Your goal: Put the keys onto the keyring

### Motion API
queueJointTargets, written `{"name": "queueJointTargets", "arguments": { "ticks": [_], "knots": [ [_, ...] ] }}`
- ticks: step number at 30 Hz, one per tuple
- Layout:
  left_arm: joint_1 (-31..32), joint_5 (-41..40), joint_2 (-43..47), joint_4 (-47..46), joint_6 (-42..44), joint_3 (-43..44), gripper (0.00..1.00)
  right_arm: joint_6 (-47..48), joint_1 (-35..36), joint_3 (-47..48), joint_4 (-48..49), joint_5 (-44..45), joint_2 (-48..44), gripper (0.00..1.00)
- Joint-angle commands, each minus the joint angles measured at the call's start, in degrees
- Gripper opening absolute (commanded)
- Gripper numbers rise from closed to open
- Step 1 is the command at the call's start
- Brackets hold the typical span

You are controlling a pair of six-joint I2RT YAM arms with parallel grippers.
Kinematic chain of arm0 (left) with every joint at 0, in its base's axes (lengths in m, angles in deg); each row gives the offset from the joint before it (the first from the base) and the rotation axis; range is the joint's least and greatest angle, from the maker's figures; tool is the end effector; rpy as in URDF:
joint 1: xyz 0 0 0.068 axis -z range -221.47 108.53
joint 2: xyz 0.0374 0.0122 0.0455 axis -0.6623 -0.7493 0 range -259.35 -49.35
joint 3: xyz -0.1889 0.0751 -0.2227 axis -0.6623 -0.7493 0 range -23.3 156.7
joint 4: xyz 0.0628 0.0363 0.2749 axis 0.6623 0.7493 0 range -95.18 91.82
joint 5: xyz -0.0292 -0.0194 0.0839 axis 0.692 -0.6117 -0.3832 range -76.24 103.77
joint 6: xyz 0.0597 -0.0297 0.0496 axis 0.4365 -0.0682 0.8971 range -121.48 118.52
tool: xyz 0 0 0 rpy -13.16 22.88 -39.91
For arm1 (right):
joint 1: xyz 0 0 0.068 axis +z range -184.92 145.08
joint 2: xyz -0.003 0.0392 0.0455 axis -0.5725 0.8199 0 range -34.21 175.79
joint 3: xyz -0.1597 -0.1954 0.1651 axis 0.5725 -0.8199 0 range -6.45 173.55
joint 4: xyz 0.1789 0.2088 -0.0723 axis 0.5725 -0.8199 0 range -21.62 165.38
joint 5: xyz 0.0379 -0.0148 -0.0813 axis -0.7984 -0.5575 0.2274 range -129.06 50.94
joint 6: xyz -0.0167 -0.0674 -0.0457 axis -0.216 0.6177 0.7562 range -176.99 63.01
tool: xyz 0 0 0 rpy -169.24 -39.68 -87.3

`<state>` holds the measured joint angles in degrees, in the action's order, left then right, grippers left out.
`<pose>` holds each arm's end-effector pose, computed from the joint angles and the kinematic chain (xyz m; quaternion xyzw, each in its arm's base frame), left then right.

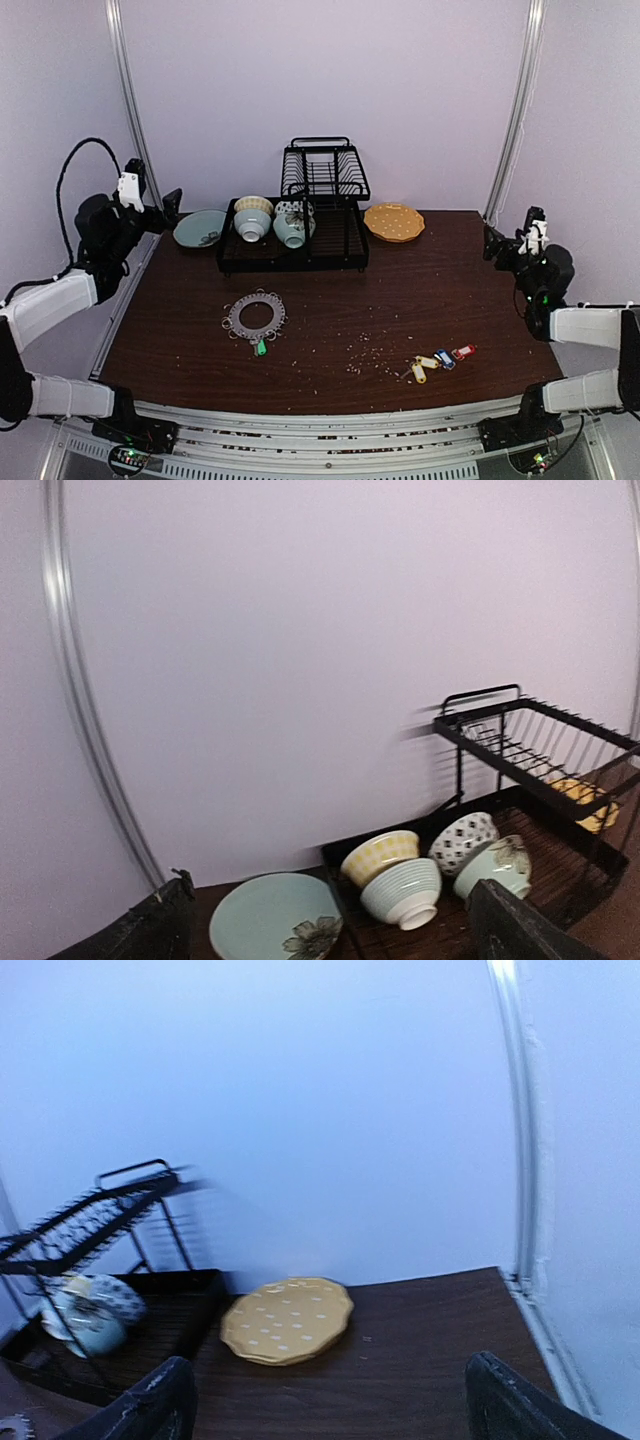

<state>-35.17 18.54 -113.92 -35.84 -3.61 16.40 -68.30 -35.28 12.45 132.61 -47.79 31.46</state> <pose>0.3065 -0.0399 0.3346 0.0553 0.6684 -0.0823 0.7372 0.2706 0.0094 0.2524 0.0066 0.6406 0.1217 0.7582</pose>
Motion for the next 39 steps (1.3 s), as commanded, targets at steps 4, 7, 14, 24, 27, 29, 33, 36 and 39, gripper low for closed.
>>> {"name": "queueJointTargets", "arguments": {
  "ticks": [4,7,14,24,27,29,33,36,39],
  "knots": [
    [10.49,9.36,4.09,30.15,-2.44,10.48,0.98,-8.98,6.55,13.69,-24.32,-26.22,-1.52,0.87],
    [15.22,9.33,5.22,35.43,-3.86,10.52,0.98,-2.31,15.33,19.95,-41.56,-18.83,-1.70,0.85],
    [22.73,8.74,9.22,36.90,-11.28,5.97,0.98,-2.85,32.44,28.34,-72.34,2.66,-1.24,0.75],
    [31.91,6.46,4.14,36.92,-13.58,6.02,0.98,-17.41,47.86,29.50,-94.15,19.99,7.23,0.60],
    [32.18,6.79,2.90,35.40,-12.88,6.38,0.98,-18.42,49.53,27.59,-93.24,19.52,9.12,0.59],
    [32.34,6.88,2.07,33.96,-12.45,6.44,0.98,-18.88,49.57,26.33,-91.45,18.72,10.19,0.59],
    [32.35,7.12,-0.31,32.32,-10.27,6.35,0.98,-18.85,50.88,26.09,-87.47,15.89,13.06,0.53],
    [32.30,7.91,-2.41,32.45,-9.47,6.44,0.98,-18.98,52.21,26.93,-88.63,15.77,15.71,0.53],
    [32.31,8.79,-3.99,31.84,-8.45,6.44,0.98,-19.04,52.59,26.65,-90.09,16.81,17.35,0.51]
  ]
}}
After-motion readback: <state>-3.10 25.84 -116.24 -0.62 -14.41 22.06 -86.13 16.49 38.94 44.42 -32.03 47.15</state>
